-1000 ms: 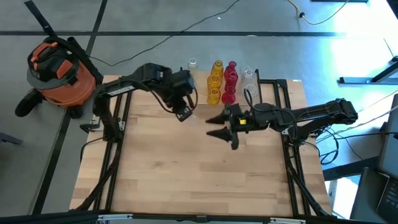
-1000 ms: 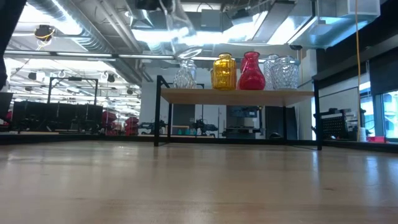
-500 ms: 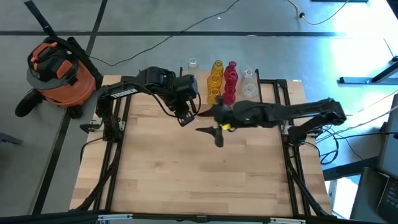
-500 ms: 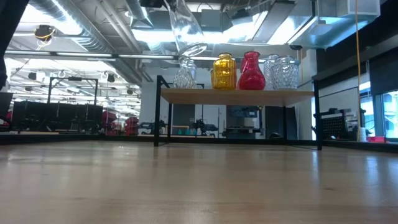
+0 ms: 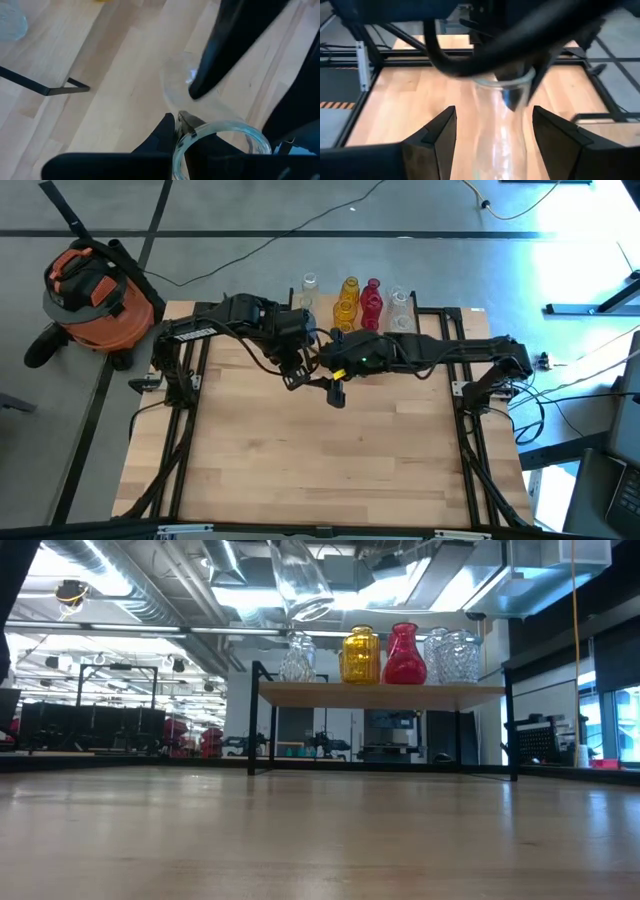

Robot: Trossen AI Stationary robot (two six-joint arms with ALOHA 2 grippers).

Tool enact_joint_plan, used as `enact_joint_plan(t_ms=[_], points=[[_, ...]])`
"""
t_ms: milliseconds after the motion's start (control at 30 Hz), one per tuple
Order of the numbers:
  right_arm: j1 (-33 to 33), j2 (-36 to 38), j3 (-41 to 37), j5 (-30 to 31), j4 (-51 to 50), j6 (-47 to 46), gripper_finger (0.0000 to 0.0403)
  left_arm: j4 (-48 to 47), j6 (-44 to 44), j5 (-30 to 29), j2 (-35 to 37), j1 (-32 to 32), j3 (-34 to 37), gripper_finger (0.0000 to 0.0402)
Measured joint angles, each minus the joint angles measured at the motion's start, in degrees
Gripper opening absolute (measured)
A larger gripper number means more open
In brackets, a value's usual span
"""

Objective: Sort vases onto shelf
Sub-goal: Put the transparent vase on the shelf aligned with the other transparent vase

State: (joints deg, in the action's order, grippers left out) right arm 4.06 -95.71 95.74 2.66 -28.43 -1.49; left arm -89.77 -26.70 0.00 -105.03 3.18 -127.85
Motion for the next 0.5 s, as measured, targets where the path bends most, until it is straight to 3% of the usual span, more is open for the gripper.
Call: enact_joint_plan(t_ms=[500], points=[[0.15,-4.49,0.07,-0.75,0.18,0.50,0.0218,4.31,-1.28,0.98,0.00,-2.24,0.01,0.0012]])
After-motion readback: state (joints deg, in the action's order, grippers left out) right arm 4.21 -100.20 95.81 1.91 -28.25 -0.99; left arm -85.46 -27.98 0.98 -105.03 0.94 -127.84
